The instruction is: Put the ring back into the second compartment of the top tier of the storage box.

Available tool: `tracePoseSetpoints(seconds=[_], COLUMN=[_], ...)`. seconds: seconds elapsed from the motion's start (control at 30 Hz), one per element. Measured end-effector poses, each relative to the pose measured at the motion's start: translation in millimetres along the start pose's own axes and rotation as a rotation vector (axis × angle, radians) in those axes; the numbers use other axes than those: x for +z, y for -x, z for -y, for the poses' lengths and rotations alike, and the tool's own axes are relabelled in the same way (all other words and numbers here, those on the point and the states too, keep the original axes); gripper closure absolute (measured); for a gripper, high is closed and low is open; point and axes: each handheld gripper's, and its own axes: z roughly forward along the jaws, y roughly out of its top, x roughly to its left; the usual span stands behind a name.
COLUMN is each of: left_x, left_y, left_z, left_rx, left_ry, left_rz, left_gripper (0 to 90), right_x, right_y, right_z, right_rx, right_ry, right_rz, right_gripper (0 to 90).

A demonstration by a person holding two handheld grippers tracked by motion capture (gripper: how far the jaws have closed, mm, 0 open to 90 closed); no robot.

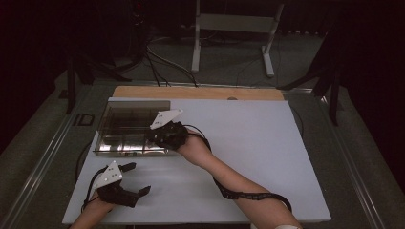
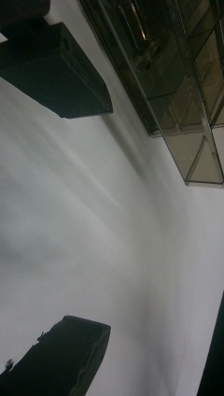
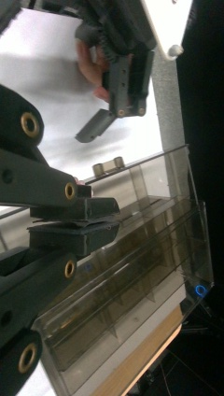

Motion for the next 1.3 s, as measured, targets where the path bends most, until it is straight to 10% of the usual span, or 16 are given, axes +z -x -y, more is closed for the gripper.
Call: tracePoseSetpoints(seconds=[1.3], left_x=[0.4], left_y=[0.7], left_z=[0.2], left_rx=[0.003], left_ry=[0.002], left_rz=[0.013], left_gripper=[0.0], right_x=[51.9], right_y=[8.8], right_z=[-36.0], right_rx=[0.042], right_ry=[0.04], right_rz=[-0.002], right_gripper=[88.0])
